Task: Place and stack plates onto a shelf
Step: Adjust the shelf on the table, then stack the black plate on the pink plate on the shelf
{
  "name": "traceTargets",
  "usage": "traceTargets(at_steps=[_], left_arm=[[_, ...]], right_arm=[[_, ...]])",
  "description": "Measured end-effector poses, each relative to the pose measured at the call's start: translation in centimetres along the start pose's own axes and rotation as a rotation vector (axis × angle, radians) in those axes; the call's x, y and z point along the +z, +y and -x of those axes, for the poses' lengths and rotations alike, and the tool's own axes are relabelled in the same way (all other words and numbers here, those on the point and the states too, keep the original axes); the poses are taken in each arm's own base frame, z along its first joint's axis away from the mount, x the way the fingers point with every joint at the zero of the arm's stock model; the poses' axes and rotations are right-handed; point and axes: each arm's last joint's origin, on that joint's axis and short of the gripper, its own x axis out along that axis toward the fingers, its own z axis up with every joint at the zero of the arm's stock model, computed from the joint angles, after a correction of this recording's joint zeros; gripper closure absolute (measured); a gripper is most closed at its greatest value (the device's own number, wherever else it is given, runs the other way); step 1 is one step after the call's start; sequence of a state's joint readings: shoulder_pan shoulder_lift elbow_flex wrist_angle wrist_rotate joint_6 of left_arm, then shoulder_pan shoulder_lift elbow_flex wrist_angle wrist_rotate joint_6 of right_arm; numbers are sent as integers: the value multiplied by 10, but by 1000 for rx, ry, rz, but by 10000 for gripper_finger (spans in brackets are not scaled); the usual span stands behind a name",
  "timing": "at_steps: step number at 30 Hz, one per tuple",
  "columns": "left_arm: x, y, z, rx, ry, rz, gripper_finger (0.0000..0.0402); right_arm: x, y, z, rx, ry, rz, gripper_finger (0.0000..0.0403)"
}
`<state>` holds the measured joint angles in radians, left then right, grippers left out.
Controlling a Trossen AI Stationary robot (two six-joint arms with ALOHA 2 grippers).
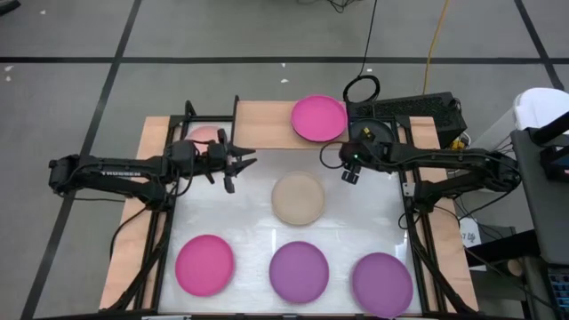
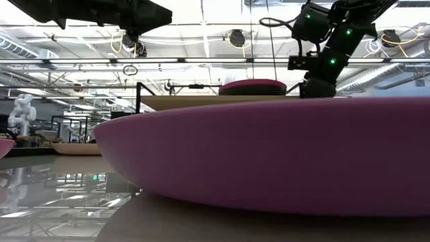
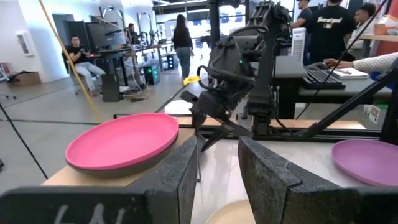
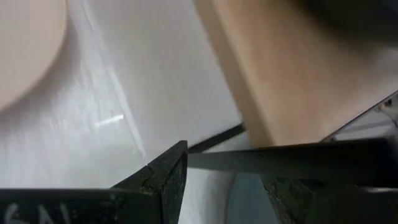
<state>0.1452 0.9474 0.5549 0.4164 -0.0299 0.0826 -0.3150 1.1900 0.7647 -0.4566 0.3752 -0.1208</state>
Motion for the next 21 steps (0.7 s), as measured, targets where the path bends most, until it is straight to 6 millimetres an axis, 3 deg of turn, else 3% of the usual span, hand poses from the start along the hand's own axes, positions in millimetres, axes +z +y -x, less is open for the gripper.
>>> traceTargets(at_steps=[8, 21], left_arm=[[0, -4, 0, -18, -1, 0, 277], [3, -9, 2, -43, -15, -40, 277]], right_arm=[[2, 0, 0, 12, -24, -4, 229], [-34, 3, 5, 44, 333, 65, 229]])
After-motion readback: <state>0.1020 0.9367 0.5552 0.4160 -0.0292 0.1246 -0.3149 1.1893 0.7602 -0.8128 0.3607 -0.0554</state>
